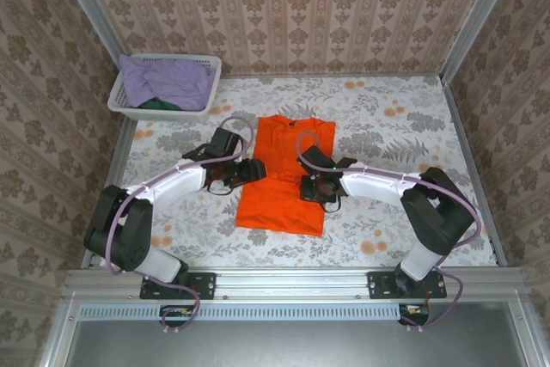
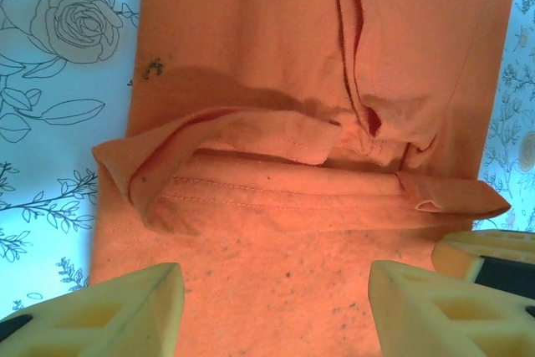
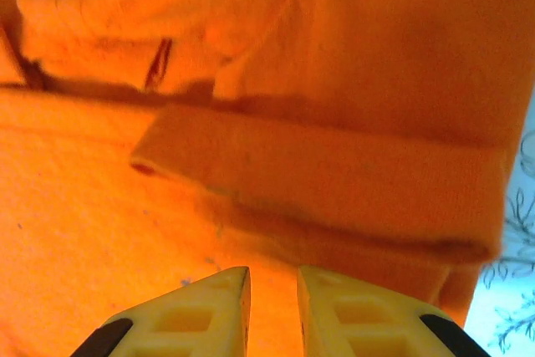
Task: Fold and stack the t-shirts
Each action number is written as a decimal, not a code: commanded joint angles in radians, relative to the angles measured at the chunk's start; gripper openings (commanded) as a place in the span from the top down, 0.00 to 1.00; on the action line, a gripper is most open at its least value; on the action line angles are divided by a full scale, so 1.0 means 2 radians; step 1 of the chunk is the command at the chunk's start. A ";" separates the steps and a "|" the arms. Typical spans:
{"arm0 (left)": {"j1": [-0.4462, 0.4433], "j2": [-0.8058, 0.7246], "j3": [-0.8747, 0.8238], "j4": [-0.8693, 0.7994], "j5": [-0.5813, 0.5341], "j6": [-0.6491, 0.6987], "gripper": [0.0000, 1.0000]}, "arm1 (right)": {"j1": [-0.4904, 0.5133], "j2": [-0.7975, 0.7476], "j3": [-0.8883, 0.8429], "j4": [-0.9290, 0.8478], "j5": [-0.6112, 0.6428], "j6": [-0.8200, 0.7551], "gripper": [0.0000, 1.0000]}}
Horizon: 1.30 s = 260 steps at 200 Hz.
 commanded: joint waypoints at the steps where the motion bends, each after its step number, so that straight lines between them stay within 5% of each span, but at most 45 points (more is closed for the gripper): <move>1: 0.001 0.012 0.001 0.012 0.000 -0.008 0.37 | -0.017 0.019 0.027 -0.026 0.009 -0.012 0.76; 75: -0.026 0.004 0.023 0.004 -0.037 0.012 0.29 | -0.070 0.049 0.055 -0.019 -0.012 -0.007 0.76; 122: -0.056 0.018 0.041 0.003 -0.060 0.016 0.35 | -0.088 0.055 0.059 -0.010 -0.025 -0.002 0.76; 181: -0.032 0.089 0.080 0.010 -0.042 0.021 0.51 | -0.097 0.044 0.038 0.000 -0.023 -0.008 0.76; 260: 0.004 0.169 0.116 0.008 -0.010 0.022 0.52 | -0.111 0.030 0.006 0.004 -0.024 -0.013 0.76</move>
